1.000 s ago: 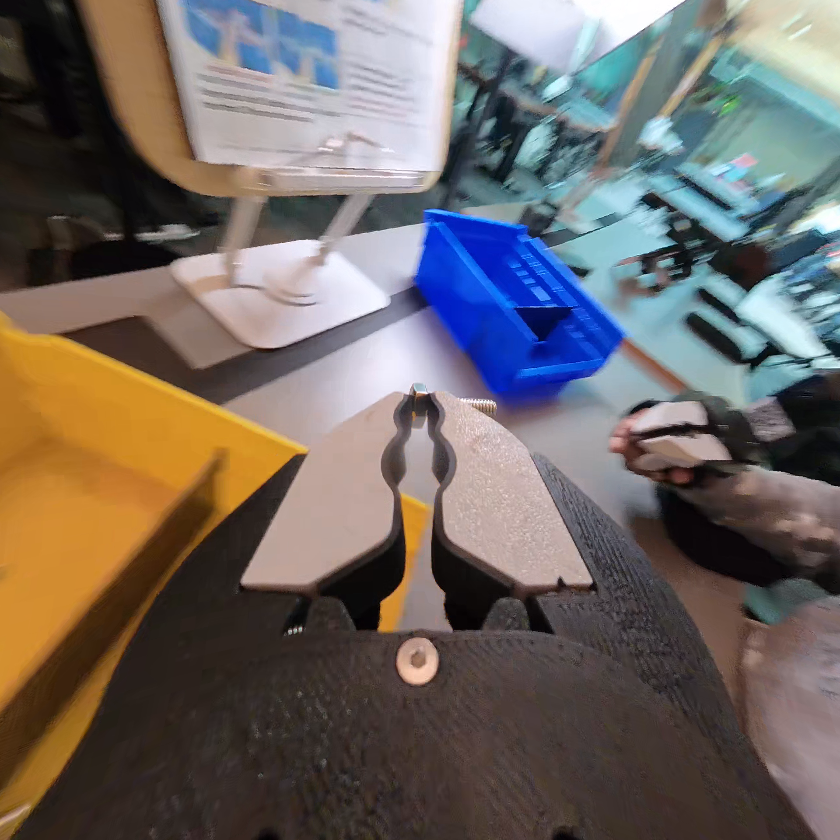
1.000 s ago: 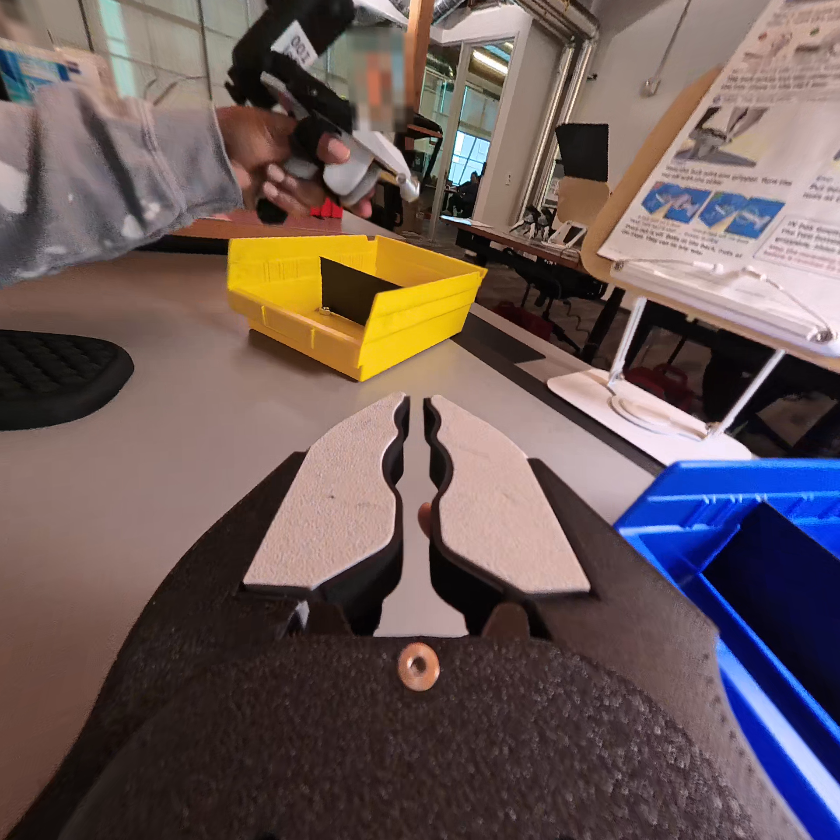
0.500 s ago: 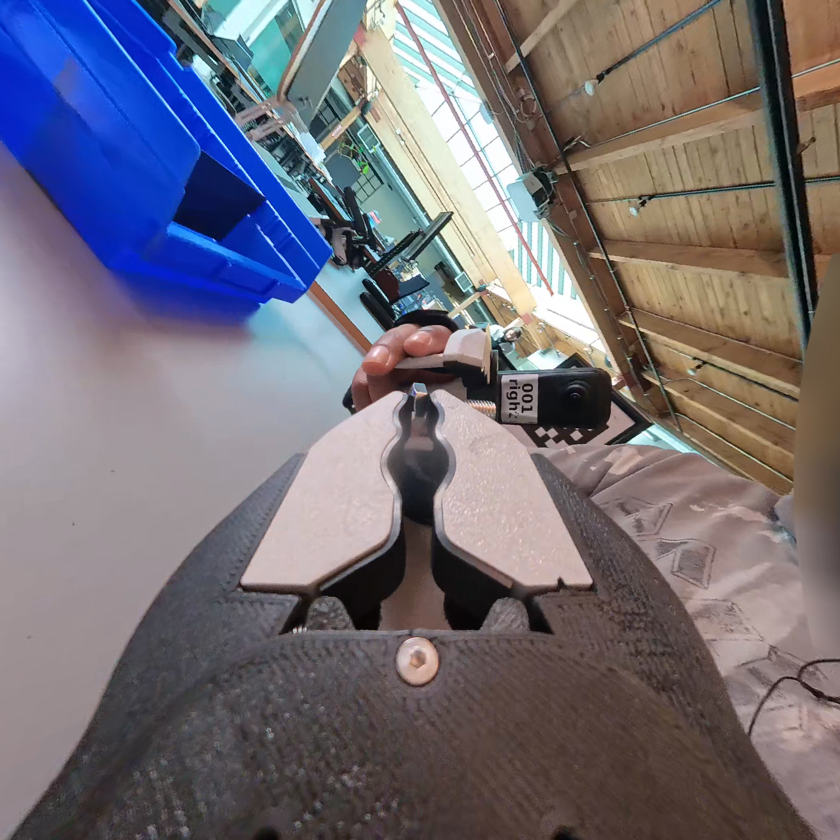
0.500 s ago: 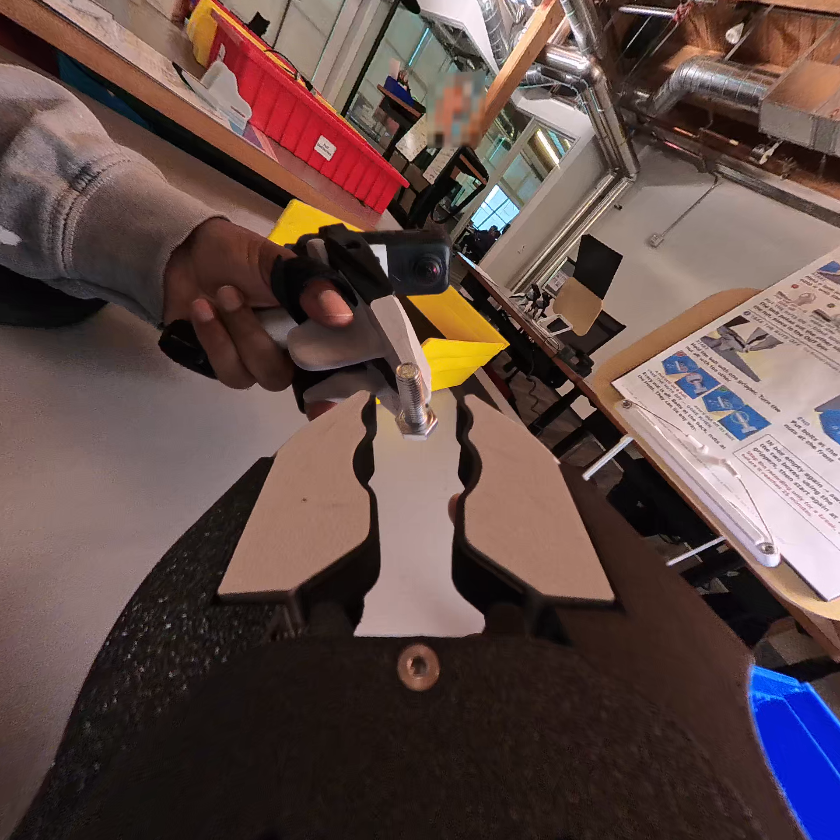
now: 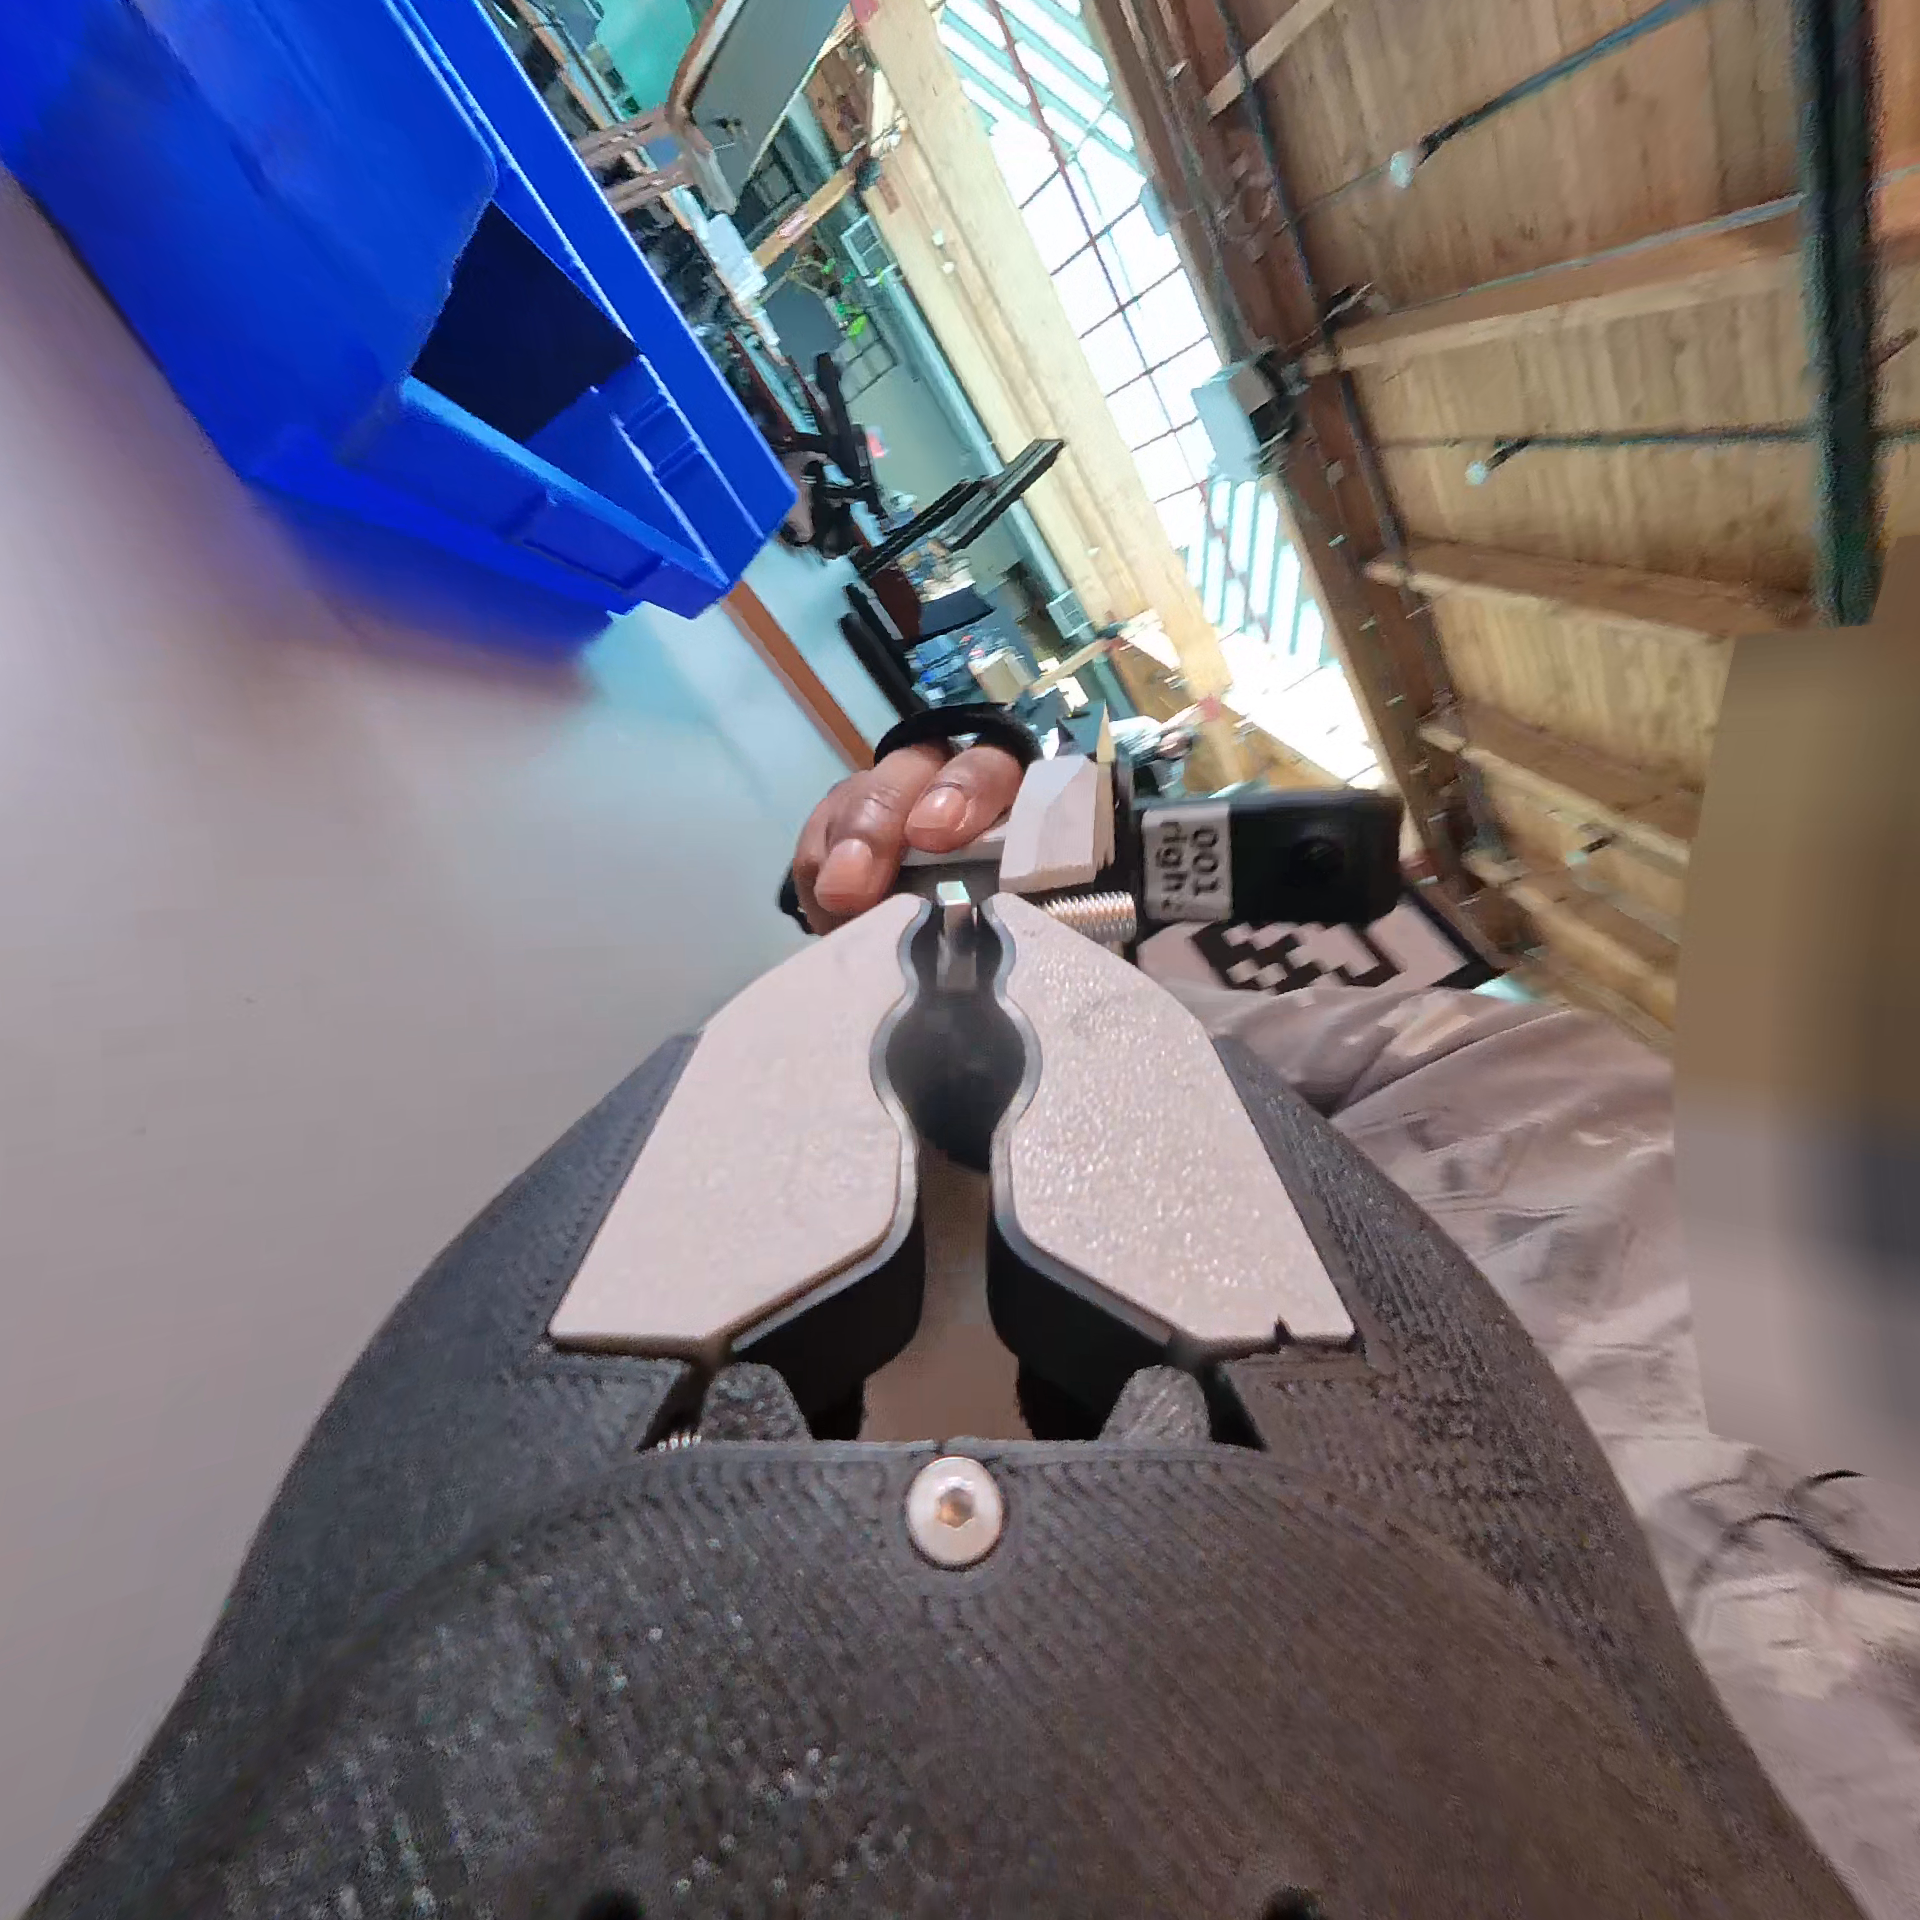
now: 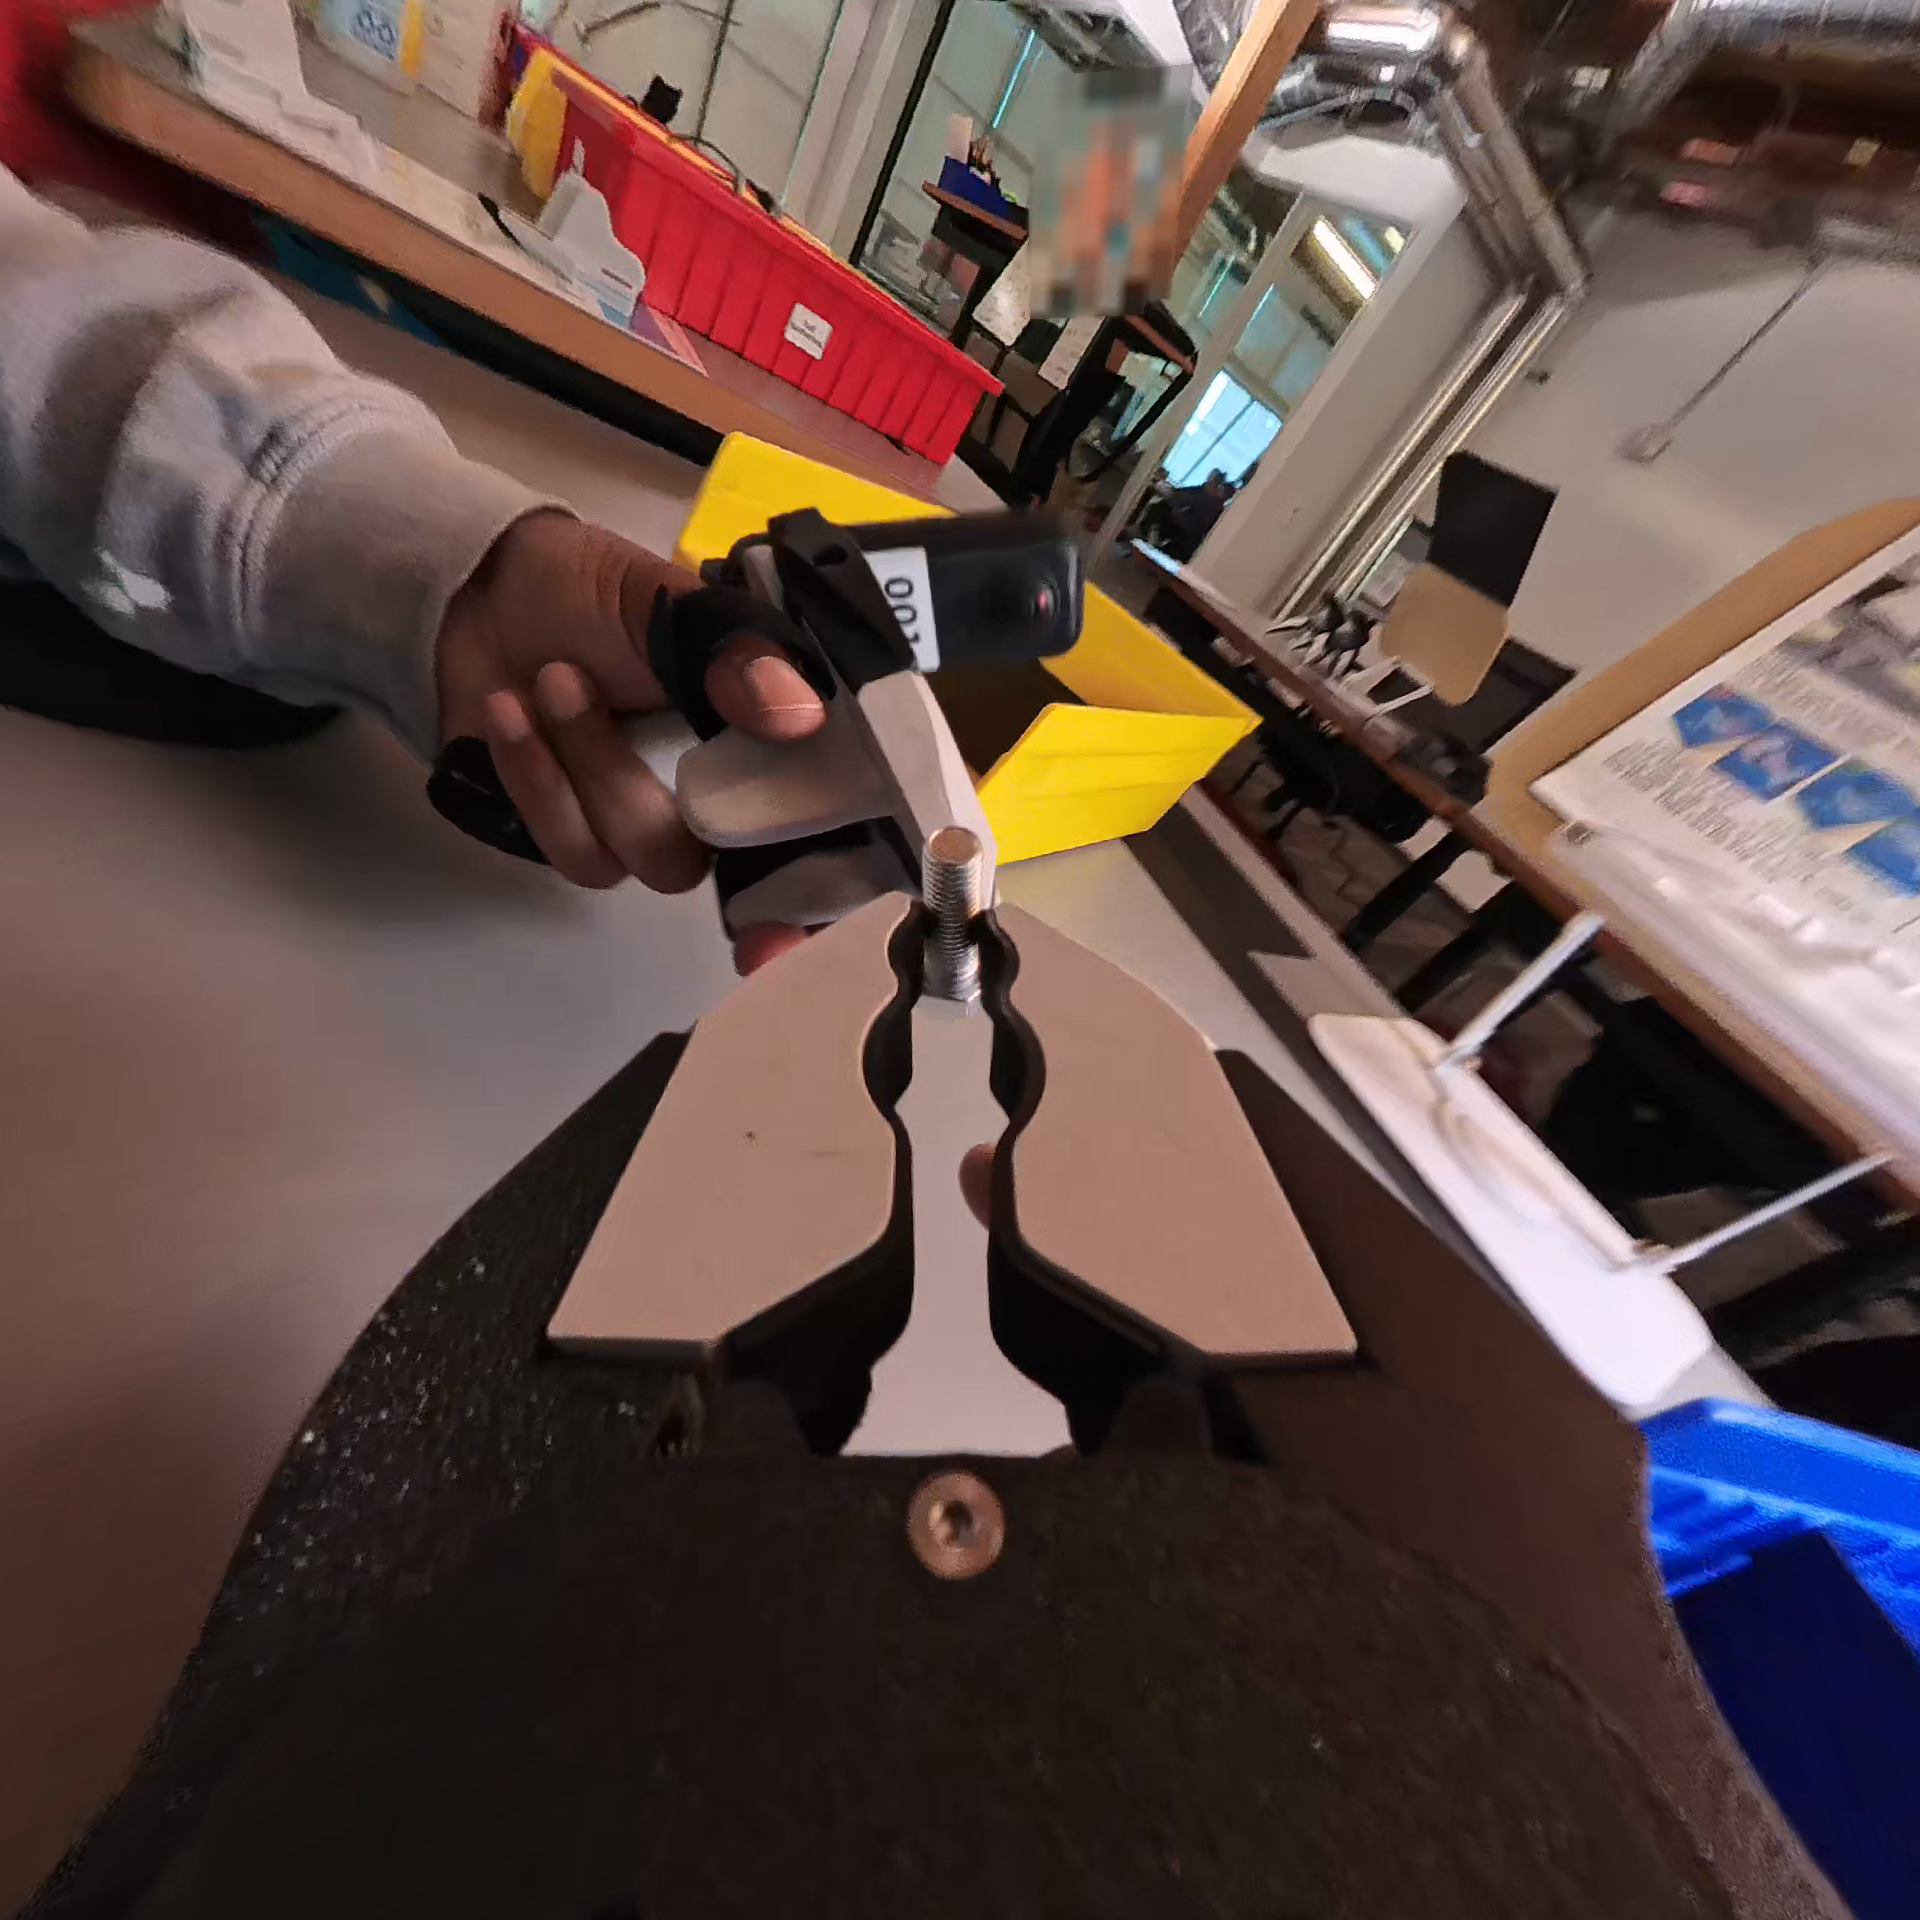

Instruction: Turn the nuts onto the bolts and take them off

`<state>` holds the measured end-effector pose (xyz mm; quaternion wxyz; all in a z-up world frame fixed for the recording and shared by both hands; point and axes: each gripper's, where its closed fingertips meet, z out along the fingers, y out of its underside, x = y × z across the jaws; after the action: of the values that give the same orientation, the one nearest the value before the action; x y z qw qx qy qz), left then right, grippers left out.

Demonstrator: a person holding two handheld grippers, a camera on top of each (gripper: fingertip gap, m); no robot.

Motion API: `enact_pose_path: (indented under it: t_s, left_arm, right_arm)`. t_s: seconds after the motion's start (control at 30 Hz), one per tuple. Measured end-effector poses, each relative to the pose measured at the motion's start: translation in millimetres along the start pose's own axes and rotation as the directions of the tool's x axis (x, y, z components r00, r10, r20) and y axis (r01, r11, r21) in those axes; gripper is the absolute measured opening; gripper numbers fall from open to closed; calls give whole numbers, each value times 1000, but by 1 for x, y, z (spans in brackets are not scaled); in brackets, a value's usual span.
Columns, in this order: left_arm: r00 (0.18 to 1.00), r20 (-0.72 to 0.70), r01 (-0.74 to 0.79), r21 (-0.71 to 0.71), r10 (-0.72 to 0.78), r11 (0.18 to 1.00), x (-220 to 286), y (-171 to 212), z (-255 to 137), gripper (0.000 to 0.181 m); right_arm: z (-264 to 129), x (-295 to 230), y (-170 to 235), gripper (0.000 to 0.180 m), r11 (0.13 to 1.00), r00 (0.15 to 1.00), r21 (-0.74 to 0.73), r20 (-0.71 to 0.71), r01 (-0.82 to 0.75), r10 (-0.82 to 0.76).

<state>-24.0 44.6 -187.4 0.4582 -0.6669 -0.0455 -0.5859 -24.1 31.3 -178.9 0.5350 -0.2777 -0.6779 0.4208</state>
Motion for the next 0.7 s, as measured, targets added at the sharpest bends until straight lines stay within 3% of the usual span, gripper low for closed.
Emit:
enact_pose_path:
  t_s: [0.13, 0.27, 0.5, 0.7]
  left_arm:
    - [935, 120, -333, -25, 334, 942, 9, -11, -6, 19]
    - [819, 138, -537, -159, 557, 828, 17, 4, -1, 19]
    - [708, 181, -637, -252, 682, 728, 11, 13, 3, 11]
    - [632, 186, -683, -326, 752, 654, 7, 18, 3, 16]
  right_arm:
    - [-3, 1, 13, 9, 963, 959, -57, 91, -265, 269]
    - [-1, -2, 19, 9, 942, 939, -121, 104, -314, 327]
    - [4, -14, 23, 9, 945, 947, -179, 121, -274, 298]
    - [5, -20, 23, 9, 950, 954, -200, 133, -240, 269]
